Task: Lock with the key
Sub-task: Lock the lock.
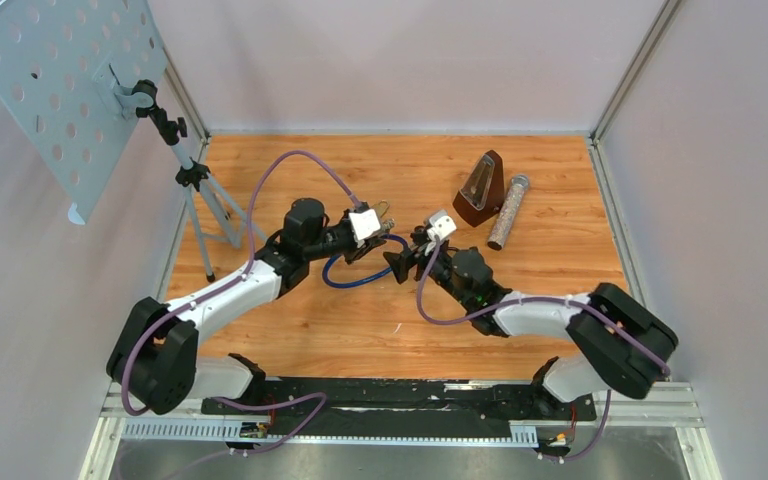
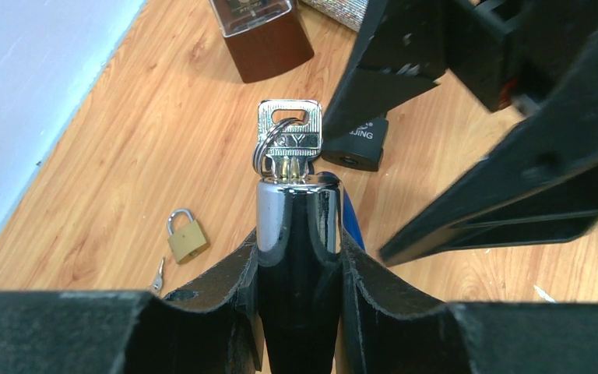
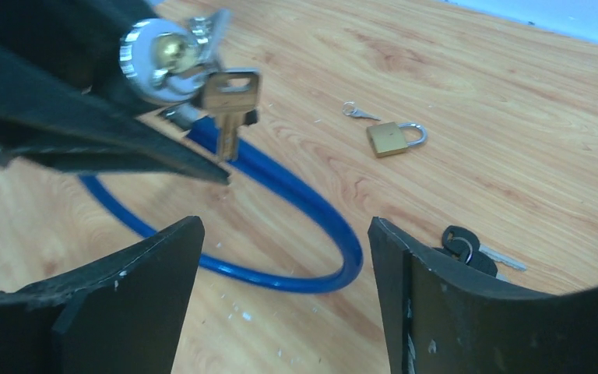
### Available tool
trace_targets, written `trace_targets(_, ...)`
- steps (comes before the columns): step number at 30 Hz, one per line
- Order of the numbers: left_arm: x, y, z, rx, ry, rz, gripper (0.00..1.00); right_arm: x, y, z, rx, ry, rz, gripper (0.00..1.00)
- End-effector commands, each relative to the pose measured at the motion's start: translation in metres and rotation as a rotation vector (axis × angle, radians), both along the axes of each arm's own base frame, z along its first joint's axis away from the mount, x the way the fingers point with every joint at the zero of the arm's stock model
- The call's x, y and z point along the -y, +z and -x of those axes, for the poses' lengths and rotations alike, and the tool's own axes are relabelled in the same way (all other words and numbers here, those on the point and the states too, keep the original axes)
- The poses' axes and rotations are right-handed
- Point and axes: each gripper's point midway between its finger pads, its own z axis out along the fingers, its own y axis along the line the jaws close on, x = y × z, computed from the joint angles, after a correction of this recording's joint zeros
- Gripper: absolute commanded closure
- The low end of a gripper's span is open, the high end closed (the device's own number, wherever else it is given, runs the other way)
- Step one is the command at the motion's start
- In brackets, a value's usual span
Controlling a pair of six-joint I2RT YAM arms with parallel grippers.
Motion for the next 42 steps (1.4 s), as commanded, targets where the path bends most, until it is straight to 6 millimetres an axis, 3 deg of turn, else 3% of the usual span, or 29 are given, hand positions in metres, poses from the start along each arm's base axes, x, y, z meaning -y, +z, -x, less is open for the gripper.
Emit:
trace_targets(1,-0.003,-0.024,0.006,-0.066,-0.021,-0.074,1.0,0.003,0.001,0.034,-0.072,0.123,0.019,0.21)
trace_targets(4,-0.001,-0.026,0.008,-0.069,-0.038,-0.076,1.0,0.012,0.01,0.044,-0.119,0.148,0.01,0.23)
trace_targets(6,-0.001,-0.025,0.01,-0.065,-0.053,-0.079,1.0,0.018,0.025,0.043,-0.186,0.151,-0.043,0.29)
trace_targets(11,-0.001,-0.028,0.018,-0.038,-0.1,-0.097,1.0,0.034,0.073,0.025,-0.473,0.19,-0.24,0.59)
trace_targets(14,0.0,-0.029,0.023,-0.024,-0.148,-0.117,1.0,0.032,0.097,0.022,-0.522,0.256,-0.282,0.6)
trace_targets(18,0.0,-0.035,0.03,-0.032,-0.209,-0.155,1.0,0.02,0.116,0.029,-0.565,0.363,-0.266,0.49)
trace_targets(24,0.001,-0.043,0.037,-0.013,-0.307,-0.215,1.0,0.016,0.116,0.039,-0.577,0.436,-0.231,0.4)
trace_targets(33,0.003,-0.054,0.038,-0.053,-0.378,-0.274,1.0,0.018,0.101,0.045,-0.52,0.474,-0.153,0.57)
trace_targets(39,0.002,-0.058,0.039,-0.077,-0.388,-0.291,1.0,0.02,0.087,0.045,-0.558,0.456,-0.118,0.6)
trace_targets(42,0.002,-0.059,0.04,-0.091,-0.392,-0.294,1.0,0.021,0.077,0.041,-0.572,0.433,-0.093,0.55)
